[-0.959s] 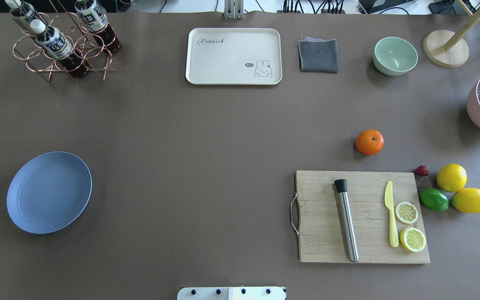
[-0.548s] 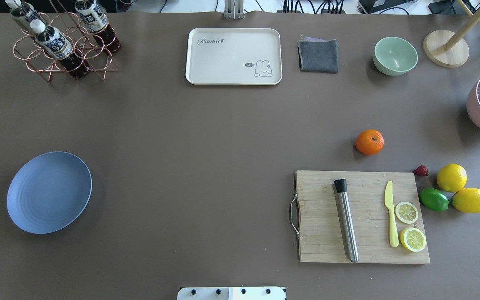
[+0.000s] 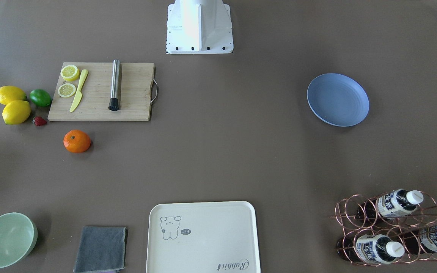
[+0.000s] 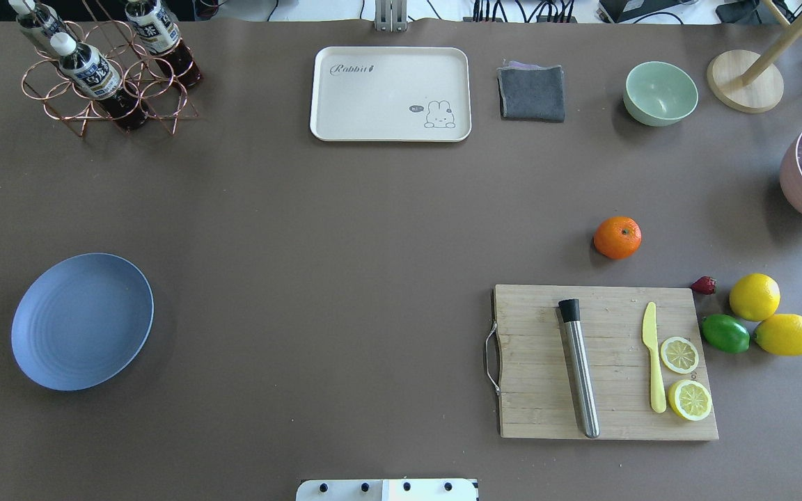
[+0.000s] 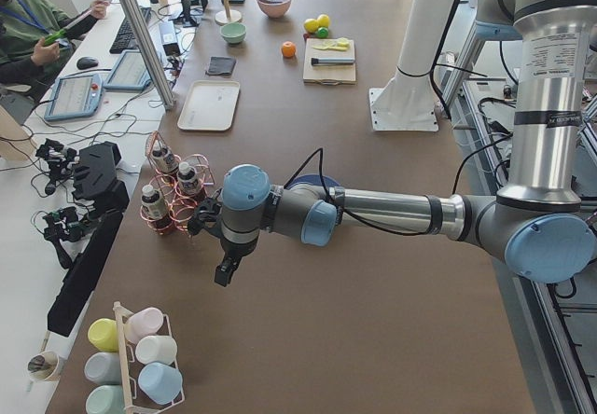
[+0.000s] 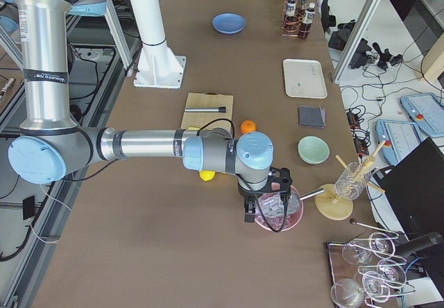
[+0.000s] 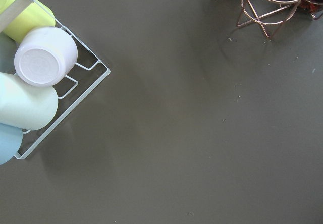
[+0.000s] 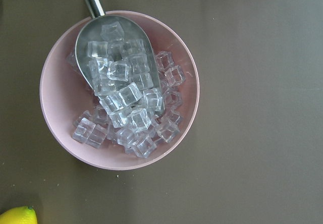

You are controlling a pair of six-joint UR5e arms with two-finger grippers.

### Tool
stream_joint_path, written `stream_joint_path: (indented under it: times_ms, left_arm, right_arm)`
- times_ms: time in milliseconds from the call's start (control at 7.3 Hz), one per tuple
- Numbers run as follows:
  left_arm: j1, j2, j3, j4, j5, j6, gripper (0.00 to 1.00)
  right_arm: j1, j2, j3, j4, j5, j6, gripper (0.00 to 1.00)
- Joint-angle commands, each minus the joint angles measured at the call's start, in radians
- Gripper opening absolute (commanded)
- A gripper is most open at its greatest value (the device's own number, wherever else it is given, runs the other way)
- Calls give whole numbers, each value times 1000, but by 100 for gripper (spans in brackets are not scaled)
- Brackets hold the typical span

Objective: Pick orange to plate

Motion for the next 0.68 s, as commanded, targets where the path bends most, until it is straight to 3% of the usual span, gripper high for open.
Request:
stream_joint_path:
  times_ms: [0, 548]
  left_arm:
    - [5, -12, -20, -7, -6, 4, 98]
    - [3, 36, -58, -41, -6, 1, 98]
  right_arm:
    - [4, 8, 9, 0, -4, 1, 100]
    - [2, -1, 8, 2, 5, 7, 100]
